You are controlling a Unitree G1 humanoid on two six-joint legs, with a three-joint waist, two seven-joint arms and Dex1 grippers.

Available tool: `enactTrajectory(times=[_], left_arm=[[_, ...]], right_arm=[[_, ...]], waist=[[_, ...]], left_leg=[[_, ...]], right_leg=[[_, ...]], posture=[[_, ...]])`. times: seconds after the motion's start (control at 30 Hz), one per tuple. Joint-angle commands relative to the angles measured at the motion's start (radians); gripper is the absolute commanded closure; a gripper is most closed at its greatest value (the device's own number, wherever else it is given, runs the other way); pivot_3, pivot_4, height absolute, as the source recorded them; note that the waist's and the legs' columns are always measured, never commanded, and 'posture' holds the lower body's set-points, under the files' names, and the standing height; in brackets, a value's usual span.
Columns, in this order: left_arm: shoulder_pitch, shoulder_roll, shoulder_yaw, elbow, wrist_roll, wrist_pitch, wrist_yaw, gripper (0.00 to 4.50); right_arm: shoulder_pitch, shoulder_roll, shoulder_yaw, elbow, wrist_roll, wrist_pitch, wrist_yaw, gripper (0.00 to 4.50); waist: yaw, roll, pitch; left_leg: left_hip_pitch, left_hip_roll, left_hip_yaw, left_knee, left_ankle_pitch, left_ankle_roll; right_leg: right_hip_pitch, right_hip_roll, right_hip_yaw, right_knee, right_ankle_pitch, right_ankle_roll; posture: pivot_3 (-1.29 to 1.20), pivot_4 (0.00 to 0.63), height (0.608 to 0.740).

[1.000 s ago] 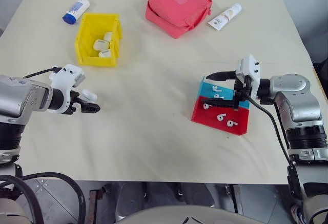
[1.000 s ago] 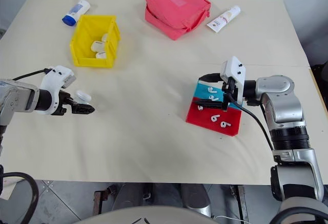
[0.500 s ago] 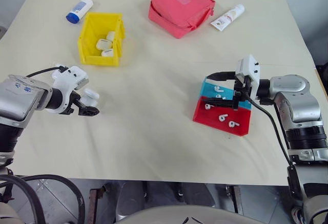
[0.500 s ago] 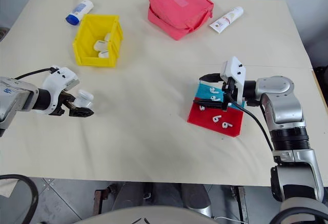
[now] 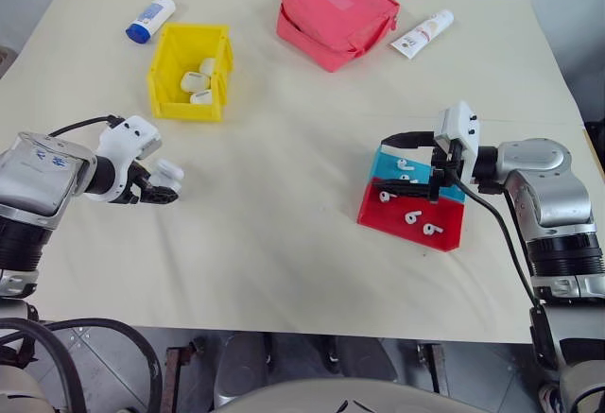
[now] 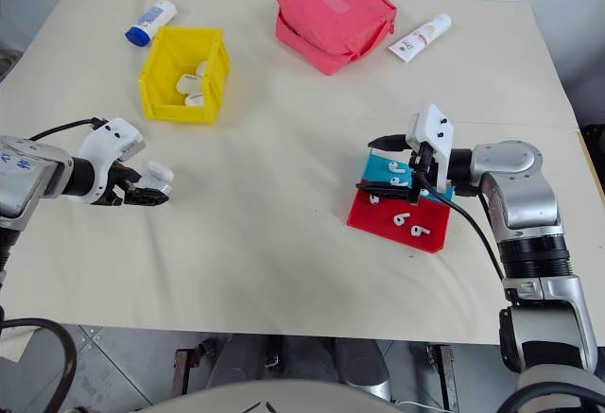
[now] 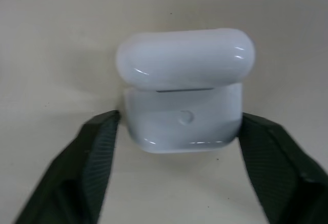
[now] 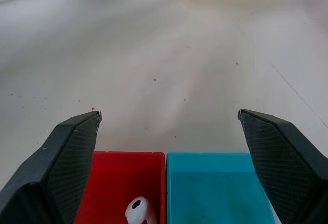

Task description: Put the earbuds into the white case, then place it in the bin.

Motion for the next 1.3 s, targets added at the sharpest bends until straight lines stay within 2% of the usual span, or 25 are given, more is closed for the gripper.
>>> enactTrajectory(times=[0.03, 0.2, 0.33, 0.4, 0.5, 0.63, 0.7, 0.83, 0.97, 1.2, 1.3], left_arm=[[0.021, -0.004, 0.002, -0.015, 0.005, 0.059, -0.007, 1.73], [0.062, -0.013, 0.088, -0.079, -0.02, 0.066, 0.009, 1.73], [0.159, -0.134, 0.3, -0.187, -0.09, -0.19, 0.02, 1.73], [0.201, -0.195, 0.356, -0.205, -0.103, -0.31, 0.022, 1.73], [0.252, -0.321, 0.414, -0.177, -0.126, -0.608, -0.02, 1.73], [0.231, -0.471, 0.42, -0.085, -0.144, -0.939, -0.093, 1.73], [0.197, -0.541, 0.418, -0.032, -0.168, -1.046, -0.136, 1.73], [0.141, -0.62, 0.374, 0.065, -0.142, -1.185, -0.191, 1.73], [0.138, -0.69, 0.318, 0.084, -0.174, -1.228, -0.273, 1.73], [0.187, -0.744, 0.23, 0.032, -0.149, -1.219, -0.278, 1.73], [0.21, -0.756, 0.219, 0.001, -0.141, -1.213, -0.247, 1.73]], right_arm=[[-0.007, -0.015, -0.022, -0.027, 0.014, -0.004, -0.002, 0.0], [-0.007, -0.019, -0.026, -0.024, 0.012, -0.006, -0.006, 0.0], [0.001, -0.022, -0.032, -0.038, 0.017, 0.002, -0.017, 0.0], [0.012, -0.023, -0.035, -0.056, 0.022, 0.011, -0.024, 0.0], [0.042, -0.026, -0.044, -0.099, 0.032, 0.032, -0.039, 0.0], [0.091, -0.039, -0.059, -0.167, 0.051, 0.065, -0.06, 0.0], [0.112, -0.047, -0.067, -0.198, 0.06, 0.081, -0.071, 0.0], [0.159, -0.055, -0.081, -0.263, 0.075, 0.115, -0.095, 0.0], [0.243, -0.085, -0.113, -0.369, 0.094, 0.161, -0.134, 0.0], [0.337, -0.191, -0.147, -0.472, 0.055, 0.201, -0.182, 0.0], [0.343, -0.246, -0.183, -0.531, 0.113, 0.317, -0.19, 0.0]], waist=[[-0.001, 0.0, 0.0], [-0.005, 0.0, 0.0], [0.0, 0.0, 0.0], [0.005, 0.0, 0.0], [0.005, 0.0, 0.0], [0.005, 0.0, 0.0], [0.008, 0.0, 0.0], [0.007, 0.0, 0.0], [0.006, 0.0, 0.0], [0.004, 0.0, 0.0], [0.005, 0.0, 0.0]], left_leg=[[0.0, 0.0, 0.0, 0.0, 0.0, 0.0], [0.0, 0.0, 0.0, -0.001, 0.0, 0.0], [-0.001, 0.0, 0.0, 0.0, 0.0, 0.0], [-0.002, 0.0, -0.001, 0.001, 0.0, 0.0], [-0.004, 0.0, -0.002, 0.005, -0.002, 0.002], [-0.005, 0.0, -0.001, 0.007, -0.002, 0.002], [-0.005, 0.0, -0.001, 0.008, -0.002, 0.003], [-0.005, 0.0, -0.001, 0.009, -0.003, 0.003], [-0.004, 0.0, -0.001, 0.009, -0.003, 0.003], [-0.005, 0.001, -0.001, 0.009, -0.003, 0.004], [-0.004, 0.001, -0.001, 0.009, -0.003, 0.004]], right_leg=[[0.0, 0.0, 0.0, 0.0, 0.0, 0.0], [0.0, 0.0, 0.0, 0.002, 0.0, 0.0], [-0.001, -0.001, -0.001, 0.002, 0.0, 0.0], [-0.001, -0.001, -0.001, 0.002, 0.0, 0.0], [-0.002, -0.002, -0.003, 0.001, 0.0, 0.0], [-0.001, -0.001, -0.003, 0.0, 0.0, 0.0], [-0.001, -0.001, -0.003, 0.0, 0.0, 0.0], [-0.001, 0.0, -0.003, 0.0, 0.0, 0.0], [0.0, 0.0, -0.003, 0.001, 0.0, 0.0], [0.0, 0.001, -0.002, -0.001, 0.0, 0.001], [0.001, 0.0, -0.002, -0.001, 0.0, 0.001]], posture=[[0.0, 0.15, 0.74], [0.0, 0.15, 0.74], [0.0, 0.15, 0.74], [0.0, 0.15, 0.74], [0.0, 0.15, 0.74], [0.0, 0.15, 0.74], [0.0, 0.15, 0.74], [0.0, 0.15, 0.74], [0.0, 0.15, 0.74], [0.0, 0.15, 0.74], [0.0, 0.15, 0.74]])
